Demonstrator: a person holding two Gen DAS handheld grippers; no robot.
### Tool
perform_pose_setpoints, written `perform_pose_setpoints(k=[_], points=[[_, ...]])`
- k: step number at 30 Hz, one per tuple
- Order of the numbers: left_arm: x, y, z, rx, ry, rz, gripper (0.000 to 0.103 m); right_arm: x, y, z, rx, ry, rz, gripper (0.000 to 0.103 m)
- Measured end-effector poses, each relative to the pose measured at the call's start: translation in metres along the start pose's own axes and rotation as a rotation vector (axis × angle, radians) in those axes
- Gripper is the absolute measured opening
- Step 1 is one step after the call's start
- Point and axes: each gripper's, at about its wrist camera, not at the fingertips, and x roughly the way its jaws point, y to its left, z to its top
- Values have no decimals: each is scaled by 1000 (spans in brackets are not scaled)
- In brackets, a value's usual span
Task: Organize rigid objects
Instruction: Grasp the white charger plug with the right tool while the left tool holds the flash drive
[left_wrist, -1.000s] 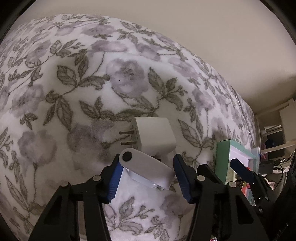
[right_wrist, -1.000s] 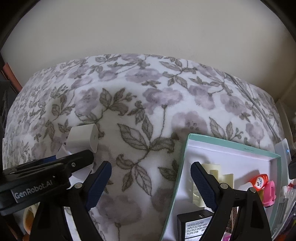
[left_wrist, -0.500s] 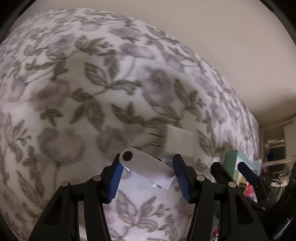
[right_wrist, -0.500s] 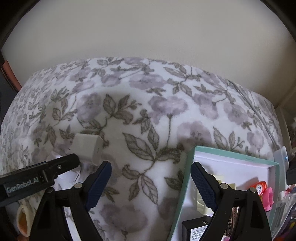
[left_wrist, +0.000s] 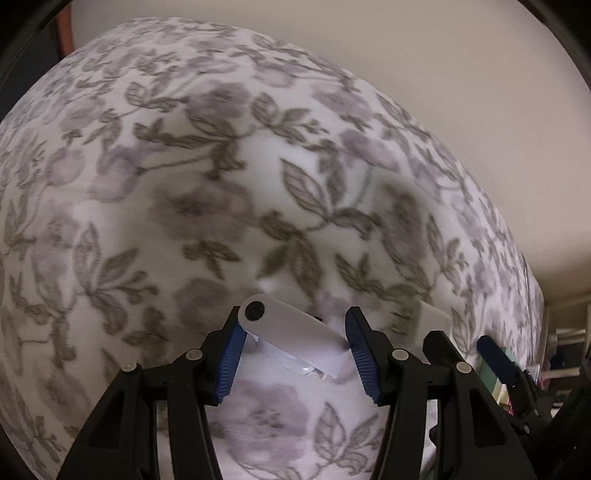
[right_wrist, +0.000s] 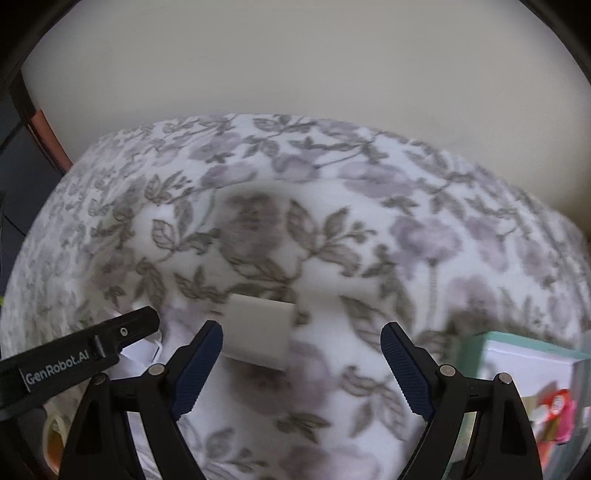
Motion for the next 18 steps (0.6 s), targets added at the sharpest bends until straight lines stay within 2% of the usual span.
perform_pose_setpoints(k=[7, 13, 17, 18], points=[[-4, 19, 7, -43, -18, 24, 57, 21, 10, 5, 45, 29, 34, 90], [-5, 28, 9, -57, -19, 28, 57, 31, 18, 7, 32, 44, -2, 89], [-2, 28, 10, -59, -14, 26, 57, 33, 27, 7, -2, 47, -35, 82], [-2, 28, 9, -59, -14, 25, 57, 33, 29, 7, -11, 47, -42, 78]])
